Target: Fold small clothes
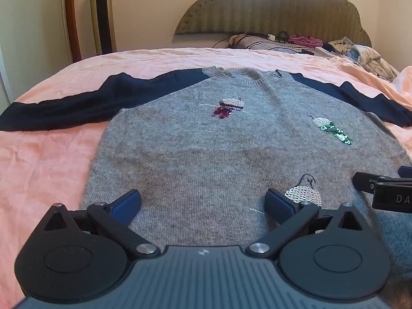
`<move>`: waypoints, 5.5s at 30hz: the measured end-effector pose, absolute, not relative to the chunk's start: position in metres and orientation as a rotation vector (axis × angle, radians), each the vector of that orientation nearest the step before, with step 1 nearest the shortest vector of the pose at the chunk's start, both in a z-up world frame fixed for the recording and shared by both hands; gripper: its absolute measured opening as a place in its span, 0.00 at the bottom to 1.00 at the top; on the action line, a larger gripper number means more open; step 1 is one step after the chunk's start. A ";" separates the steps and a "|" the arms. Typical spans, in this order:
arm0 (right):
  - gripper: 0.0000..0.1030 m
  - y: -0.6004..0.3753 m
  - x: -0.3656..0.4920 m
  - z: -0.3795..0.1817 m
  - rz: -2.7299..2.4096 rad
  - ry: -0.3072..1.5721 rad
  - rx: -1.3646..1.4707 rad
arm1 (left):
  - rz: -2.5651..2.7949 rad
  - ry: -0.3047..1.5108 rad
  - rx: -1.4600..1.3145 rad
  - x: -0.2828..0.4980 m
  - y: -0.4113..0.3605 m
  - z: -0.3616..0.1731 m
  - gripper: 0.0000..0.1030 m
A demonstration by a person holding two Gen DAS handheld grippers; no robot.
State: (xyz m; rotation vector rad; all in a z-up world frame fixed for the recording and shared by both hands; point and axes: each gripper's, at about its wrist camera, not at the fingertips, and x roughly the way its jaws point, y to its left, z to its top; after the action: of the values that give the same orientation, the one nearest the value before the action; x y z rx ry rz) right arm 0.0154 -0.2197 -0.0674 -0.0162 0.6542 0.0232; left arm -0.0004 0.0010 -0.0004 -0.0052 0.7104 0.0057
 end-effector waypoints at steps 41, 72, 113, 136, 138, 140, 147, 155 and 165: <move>1.00 -0.220 0.014 -0.068 0.024 0.652 -0.015 | 0.012 0.744 0.004 0.007 -0.003 0.002 1.00; 1.00 -0.220 0.014 -0.068 0.024 0.651 -0.015 | 0.012 0.744 0.003 0.007 -0.002 0.002 1.00; 0.88 -0.550 0.069 -0.050 -0.235 0.356 1.050 | 0.012 0.744 0.003 0.007 -0.002 0.002 1.00; 0.14 -0.548 0.117 -0.041 -0.214 0.350 0.880 | 0.010 0.743 -0.001 0.008 -0.002 0.003 1.00; 0.14 -0.512 0.119 -0.017 -0.103 0.332 0.825 | 0.009 0.743 -0.003 0.008 -0.002 0.003 1.00; 0.14 -0.468 0.123 -0.002 0.040 0.343 0.785 | 0.010 0.743 -0.003 0.008 -0.002 0.003 1.00; 0.14 -0.302 0.158 -0.013 0.404 0.500 0.670 | 0.009 0.743 -0.003 0.008 -0.002 0.003 1.00; 0.51 -0.260 0.129 -0.048 0.422 0.602 0.656 | 0.008 0.736 -0.016 0.009 -0.002 0.004 1.00; 0.72 -0.316 0.075 -0.070 0.473 0.535 0.702 | -0.128 0.792 -0.444 0.045 0.031 0.028 1.00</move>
State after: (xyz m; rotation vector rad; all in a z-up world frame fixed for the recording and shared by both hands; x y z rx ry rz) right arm 0.0750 -0.3159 -0.0698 0.7017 0.5349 0.4733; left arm 0.0447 0.0313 0.0281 -0.4438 0.7924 -0.1276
